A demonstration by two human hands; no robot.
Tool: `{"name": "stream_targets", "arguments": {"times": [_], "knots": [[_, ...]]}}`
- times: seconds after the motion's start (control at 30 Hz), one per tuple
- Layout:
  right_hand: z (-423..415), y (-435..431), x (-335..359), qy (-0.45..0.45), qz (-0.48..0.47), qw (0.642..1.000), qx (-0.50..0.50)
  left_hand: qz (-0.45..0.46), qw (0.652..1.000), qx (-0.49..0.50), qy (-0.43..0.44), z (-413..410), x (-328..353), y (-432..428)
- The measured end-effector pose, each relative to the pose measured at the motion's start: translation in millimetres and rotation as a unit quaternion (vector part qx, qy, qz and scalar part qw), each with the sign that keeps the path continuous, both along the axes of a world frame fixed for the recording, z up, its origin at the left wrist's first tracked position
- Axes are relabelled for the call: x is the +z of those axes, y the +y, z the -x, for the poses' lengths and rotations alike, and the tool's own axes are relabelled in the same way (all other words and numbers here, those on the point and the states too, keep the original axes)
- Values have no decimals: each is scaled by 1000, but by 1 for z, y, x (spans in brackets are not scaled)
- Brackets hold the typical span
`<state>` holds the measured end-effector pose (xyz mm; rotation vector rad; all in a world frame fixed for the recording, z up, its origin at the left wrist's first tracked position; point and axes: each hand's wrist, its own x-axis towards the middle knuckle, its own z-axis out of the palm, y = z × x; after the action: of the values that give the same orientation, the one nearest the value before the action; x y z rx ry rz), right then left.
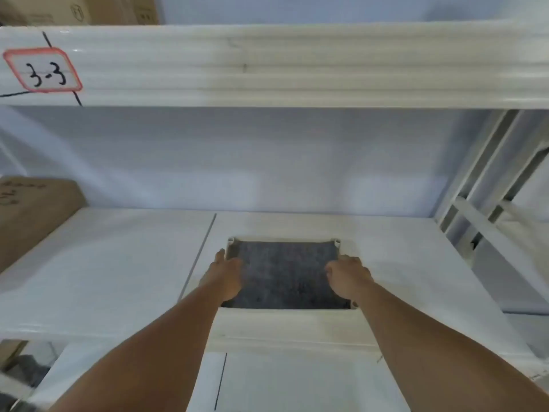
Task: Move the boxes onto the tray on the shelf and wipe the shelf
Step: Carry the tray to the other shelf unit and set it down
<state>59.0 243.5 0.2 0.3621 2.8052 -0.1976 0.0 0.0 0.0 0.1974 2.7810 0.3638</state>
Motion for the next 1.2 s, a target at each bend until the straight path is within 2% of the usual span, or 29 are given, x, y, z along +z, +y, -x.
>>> {"name": "stream_targets", "arguments": {"times": [0.17,0.37,0.5,0.67,0.9,1.0,1.1,1.2], "knots": [[-4,5,-14,-9,0,998,-68,-12,999,31,2,-4,-15,-4],[-17,1,-33,-29,42,992,-117,-119,988,90,22,-5,-33,-11],[-21,0,-39,14,87,986,-142,-182,967,179,-8,-5,-33,-12],[-23,-6,-39,113,194,942,-250,-239,941,240,-15,-3,-37,-22],[-30,-17,-37,172,302,862,-369,-346,877,330,-44,0,-41,-38],[-33,-21,-35,164,298,841,-420,-379,859,337,-63,-3,-40,-45],[-37,-25,-30,149,275,824,-473,-403,856,318,-57,-7,-38,-51],[-43,-31,-26,166,276,820,-472,-423,849,313,-49,-10,-33,-58]]}}
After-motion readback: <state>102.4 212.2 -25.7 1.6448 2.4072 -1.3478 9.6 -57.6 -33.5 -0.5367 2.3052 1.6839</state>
